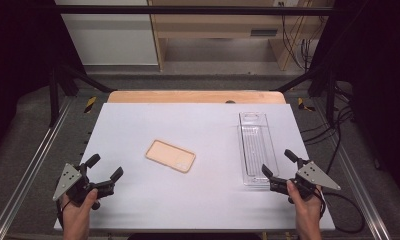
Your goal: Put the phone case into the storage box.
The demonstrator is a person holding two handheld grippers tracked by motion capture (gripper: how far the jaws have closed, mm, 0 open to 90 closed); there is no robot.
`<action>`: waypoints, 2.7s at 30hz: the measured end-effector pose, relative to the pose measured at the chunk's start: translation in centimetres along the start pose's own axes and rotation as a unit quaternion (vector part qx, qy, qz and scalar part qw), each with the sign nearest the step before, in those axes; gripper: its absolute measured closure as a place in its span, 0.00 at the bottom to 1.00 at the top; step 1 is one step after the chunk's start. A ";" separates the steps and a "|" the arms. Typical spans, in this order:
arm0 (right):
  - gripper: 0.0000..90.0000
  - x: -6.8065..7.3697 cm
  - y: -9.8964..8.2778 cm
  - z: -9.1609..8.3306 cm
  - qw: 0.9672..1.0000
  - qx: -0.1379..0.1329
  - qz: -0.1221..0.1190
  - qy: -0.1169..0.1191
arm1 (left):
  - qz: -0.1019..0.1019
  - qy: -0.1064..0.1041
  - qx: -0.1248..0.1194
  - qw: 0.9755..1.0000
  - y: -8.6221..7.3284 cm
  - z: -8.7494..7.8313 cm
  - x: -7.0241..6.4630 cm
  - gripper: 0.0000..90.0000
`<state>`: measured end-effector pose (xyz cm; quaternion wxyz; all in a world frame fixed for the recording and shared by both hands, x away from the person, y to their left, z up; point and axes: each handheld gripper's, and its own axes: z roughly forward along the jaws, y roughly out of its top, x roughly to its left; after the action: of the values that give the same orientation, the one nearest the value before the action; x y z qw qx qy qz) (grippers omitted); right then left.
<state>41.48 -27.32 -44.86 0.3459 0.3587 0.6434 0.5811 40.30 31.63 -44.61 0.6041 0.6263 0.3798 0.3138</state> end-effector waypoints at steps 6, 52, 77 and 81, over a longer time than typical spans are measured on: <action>0.05 0.1 -0.2 -0.7 1.000 -0.008 0.003 -0.019 | 0.002 -0.008 0.019 1.000 0.0 0.3 -0.8 0.02; 0.03 0.0 -0.1 -0.9 0.999 -0.006 0.012 -0.050 | 0.046 -0.043 0.261 0.963 0.7 14.8 -6.9 0.21; 0.04 -0.4 -0.3 -0.9 0.999 0.006 0.011 -0.051 | 0.038 -0.028 0.399 0.916 -1.0 18.0 -5.6 1.00; 0.04 -0.3 -0.3 -0.9 0.999 0.007 0.009 -0.052 | 0.034 -0.034 0.405 0.913 -0.9 17.8 -5.6 1.00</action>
<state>40.85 -28.05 -45.10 0.3711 0.3971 0.6250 0.5602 52.50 17.65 -46.46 0.3004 0.8401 0.4321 0.1319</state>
